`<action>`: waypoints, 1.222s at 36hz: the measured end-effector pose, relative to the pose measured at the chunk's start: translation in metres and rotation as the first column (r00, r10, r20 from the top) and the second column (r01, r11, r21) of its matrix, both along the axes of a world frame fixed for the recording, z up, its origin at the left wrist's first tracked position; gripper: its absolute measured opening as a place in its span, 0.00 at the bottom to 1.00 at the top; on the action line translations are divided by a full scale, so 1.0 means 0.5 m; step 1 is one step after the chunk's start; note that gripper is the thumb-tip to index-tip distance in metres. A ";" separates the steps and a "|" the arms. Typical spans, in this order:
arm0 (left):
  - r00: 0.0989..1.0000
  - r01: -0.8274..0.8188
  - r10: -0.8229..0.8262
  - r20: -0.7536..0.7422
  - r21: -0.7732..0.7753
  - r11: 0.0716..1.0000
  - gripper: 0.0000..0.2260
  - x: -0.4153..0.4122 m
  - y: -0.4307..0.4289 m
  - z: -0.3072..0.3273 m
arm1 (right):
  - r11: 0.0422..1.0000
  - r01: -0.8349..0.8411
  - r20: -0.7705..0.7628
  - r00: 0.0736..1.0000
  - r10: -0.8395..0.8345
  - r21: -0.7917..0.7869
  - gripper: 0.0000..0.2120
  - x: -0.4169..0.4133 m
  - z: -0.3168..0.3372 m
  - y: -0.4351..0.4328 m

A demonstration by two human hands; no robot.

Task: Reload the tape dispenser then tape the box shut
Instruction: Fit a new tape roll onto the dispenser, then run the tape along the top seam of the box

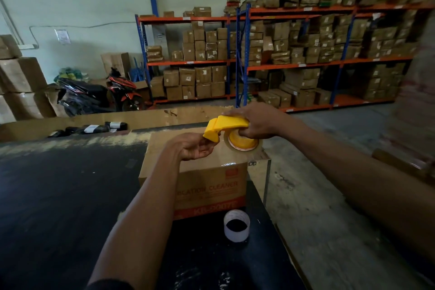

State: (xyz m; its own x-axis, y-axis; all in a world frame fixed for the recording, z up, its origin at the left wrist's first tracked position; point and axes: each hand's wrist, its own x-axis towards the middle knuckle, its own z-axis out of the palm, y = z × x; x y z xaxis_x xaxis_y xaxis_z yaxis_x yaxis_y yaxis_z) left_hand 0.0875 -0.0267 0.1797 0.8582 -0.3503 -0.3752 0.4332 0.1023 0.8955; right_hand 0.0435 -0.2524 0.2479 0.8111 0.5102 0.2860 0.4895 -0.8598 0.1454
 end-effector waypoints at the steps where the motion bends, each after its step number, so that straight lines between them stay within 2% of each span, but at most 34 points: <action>1: 1.000 0.009 -0.009 0.011 0.024 1.000 0.08 0.005 -0.002 0.003 | 1.000 0.013 0.006 1.000 -0.013 -0.004 0.35 0.001 -0.001 -0.002; 6: 0.990 0.102 -0.110 0.083 0.090 0.991 0.08 0.022 -0.005 0.008 | 0.999 0.048 -0.001 0.999 -0.048 -0.007 0.35 -0.004 -0.006 -0.007; 11: 0.940 0.175 -0.203 0.273 0.126 0.977 0.13 0.051 -0.004 -0.015 | 0.997 0.075 0.032 0.997 -0.075 -0.012 0.35 0.008 -0.020 -0.005; 13: 0.923 0.172 -0.197 0.329 0.105 0.979 0.14 0.066 -0.008 -0.022 | 0.995 0.094 0.051 0.994 -0.093 -0.017 0.36 0.015 -0.031 -0.002; 17: 0.872 0.098 -0.190 0.451 0.221 0.970 0.12 0.093 -0.015 -0.024 | 0.994 0.109 0.074 0.991 -0.111 0.030 0.37 0.023 -0.045 0.002; 22: 0.815 0.094 -0.261 0.518 0.326 0.941 0.11 0.132 -0.010 -0.014 | 0.981 0.153 0.033 0.987 -0.158 0.121 0.38 0.030 -0.060 0.012; 26: 0.766 0.176 -0.413 0.493 0.457 0.872 0.10 0.170 -0.015 -0.002 | 0.949 0.269 -0.052 0.963 -0.264 0.167 0.35 0.034 -0.069 0.016; 31: 0.761 0.259 -0.529 0.375 0.572 0.778 0.11 0.183 -0.033 0.015 | 0.924 0.311 -0.078 0.951 -0.301 0.222 0.36 0.007 -0.090 0.036; 37: 0.807 0.257 -0.518 0.285 0.621 0.741 0.03 0.246 0.002 0.044 | 0.933 0.305 0.008 0.950 -0.312 0.188 0.34 -0.050 -0.088 0.051; 40: 0.763 0.226 -0.589 0.268 0.742 0.631 0.04 0.257 -0.014 0.048 | 0.934 0.341 0.006 0.939 -0.344 0.108 0.31 -0.049 -0.093 0.075; 44: 0.636 0.135 -0.716 0.287 0.872 0.470 0.06 0.271 -0.049 0.037 | 0.917 0.390 -0.051 0.921 -0.387 0.084 0.28 -0.033 -0.107 0.102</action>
